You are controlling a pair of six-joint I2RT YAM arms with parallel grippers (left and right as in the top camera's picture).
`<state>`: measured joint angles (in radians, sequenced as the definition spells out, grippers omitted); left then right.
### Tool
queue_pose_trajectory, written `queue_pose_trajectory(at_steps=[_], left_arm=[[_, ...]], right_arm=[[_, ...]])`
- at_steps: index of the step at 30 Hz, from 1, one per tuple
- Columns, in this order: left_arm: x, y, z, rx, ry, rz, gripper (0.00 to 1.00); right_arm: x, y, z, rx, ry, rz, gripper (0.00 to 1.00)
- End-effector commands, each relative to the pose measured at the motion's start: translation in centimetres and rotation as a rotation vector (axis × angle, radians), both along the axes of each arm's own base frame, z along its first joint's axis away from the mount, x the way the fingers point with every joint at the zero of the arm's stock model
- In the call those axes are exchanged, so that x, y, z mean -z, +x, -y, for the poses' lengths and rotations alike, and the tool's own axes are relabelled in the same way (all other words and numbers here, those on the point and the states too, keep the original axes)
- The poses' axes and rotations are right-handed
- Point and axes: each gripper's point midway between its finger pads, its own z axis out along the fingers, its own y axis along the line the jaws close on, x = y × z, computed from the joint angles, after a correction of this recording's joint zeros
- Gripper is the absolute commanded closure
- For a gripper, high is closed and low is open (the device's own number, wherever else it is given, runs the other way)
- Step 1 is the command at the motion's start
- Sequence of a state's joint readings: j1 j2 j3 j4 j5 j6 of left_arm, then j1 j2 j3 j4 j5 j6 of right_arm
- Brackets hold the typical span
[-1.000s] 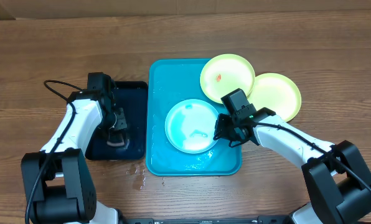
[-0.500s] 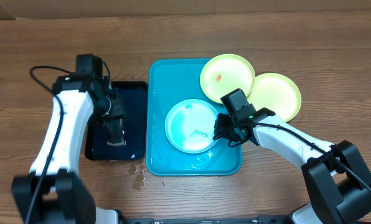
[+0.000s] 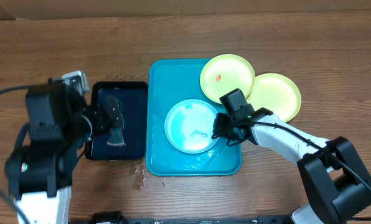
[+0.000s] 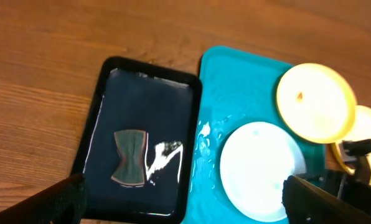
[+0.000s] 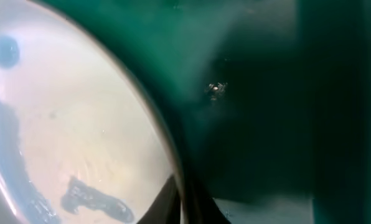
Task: Clean dirty plates on tray and stack at the side
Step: 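Lift the white plate with the right gripper and tilt it over the black tray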
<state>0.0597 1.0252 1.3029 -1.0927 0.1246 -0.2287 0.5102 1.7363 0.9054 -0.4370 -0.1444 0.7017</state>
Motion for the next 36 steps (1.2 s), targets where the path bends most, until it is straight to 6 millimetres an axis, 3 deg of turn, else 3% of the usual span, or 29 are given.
queue_pose_trajectory(at_steps=[1, 7, 15, 22, 27, 36], left_arm=[[-0.8, -0.2, 0.1, 0.013, 0.0, 0.024, 0.0], [-0.3, 0.1, 0.1, 0.013, -0.001, 0.003, 0.0], [0.8, 1.1, 0.0, 0.013, -0.006, -0.037, 0.0], [0.9, 0.9, 1.9, 0.085, -0.087, -0.05, 0.0], [0.6, 0.6, 2.9, 0.126, -0.132, -0.048, 0.0], [0.1, -0.2, 2.9, 0.132, -0.125, -0.03, 0.0]], right_arm=[[0.7, -0.1, 0.2, 0.011, -0.011, -0.009, 0.96], [-0.3, 0.7, -0.2, 0.009, -0.003, 0.007, 0.96], [-5.5, 3.2, -2.0, -0.002, 0.009, 0.036, 0.96], [-8.6, 4.6, -4.9, -0.042, -0.017, 0.162, 0.96], [-10.1, 5.5, -8.0, -0.031, -0.011, 0.3, 0.96], [-13.2, 6.3, -14.4, -0.014, -0.012, 0.624, 0.96]])
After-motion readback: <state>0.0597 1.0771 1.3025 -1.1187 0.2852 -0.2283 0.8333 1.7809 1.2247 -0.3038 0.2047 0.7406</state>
